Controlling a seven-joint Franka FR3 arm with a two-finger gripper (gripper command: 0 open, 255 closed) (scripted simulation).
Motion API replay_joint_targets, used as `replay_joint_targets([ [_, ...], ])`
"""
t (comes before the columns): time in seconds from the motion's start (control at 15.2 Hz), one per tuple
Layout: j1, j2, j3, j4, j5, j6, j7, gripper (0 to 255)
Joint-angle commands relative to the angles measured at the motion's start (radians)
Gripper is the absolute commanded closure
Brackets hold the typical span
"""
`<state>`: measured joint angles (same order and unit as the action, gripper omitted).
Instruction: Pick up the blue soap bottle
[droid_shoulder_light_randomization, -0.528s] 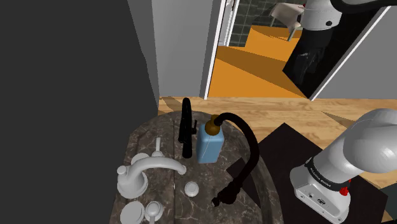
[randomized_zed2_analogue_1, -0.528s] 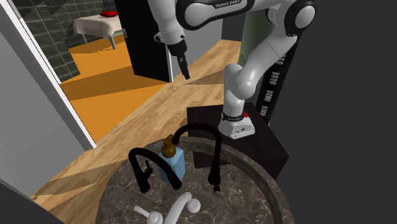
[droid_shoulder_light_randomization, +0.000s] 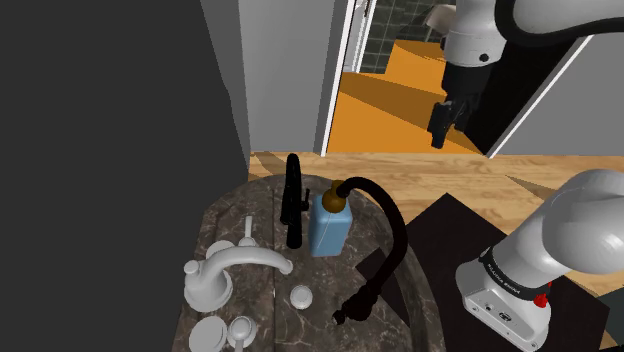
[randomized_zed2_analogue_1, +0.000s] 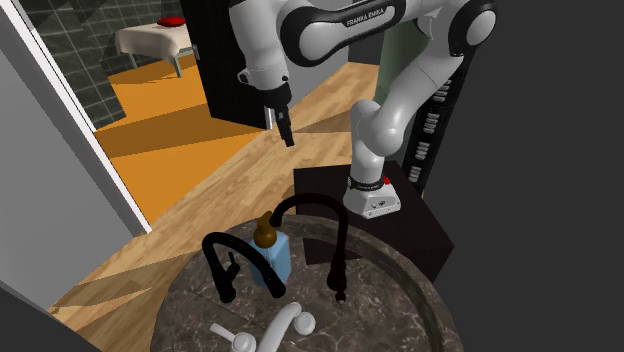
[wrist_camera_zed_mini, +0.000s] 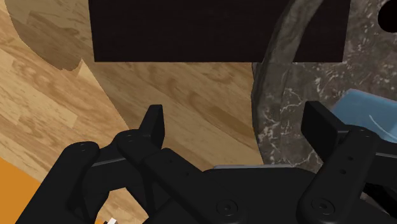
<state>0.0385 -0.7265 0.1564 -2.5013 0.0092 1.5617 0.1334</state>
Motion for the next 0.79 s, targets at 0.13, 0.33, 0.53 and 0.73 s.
replay_joint_targets([
  [0.13,0.034,0.041,0.072,-0.011,0.073,0.096,0.088,0],
  [0.33,0.056,0.088,0.128,-0.006,0.117,0.173,0.152,0],
  [0.53,0.072,0.145,0.186,0.010,0.151,0.251,0.216,0],
  [0.73,0.083,0.213,0.244,0.037,0.173,0.330,0.282,0],
])
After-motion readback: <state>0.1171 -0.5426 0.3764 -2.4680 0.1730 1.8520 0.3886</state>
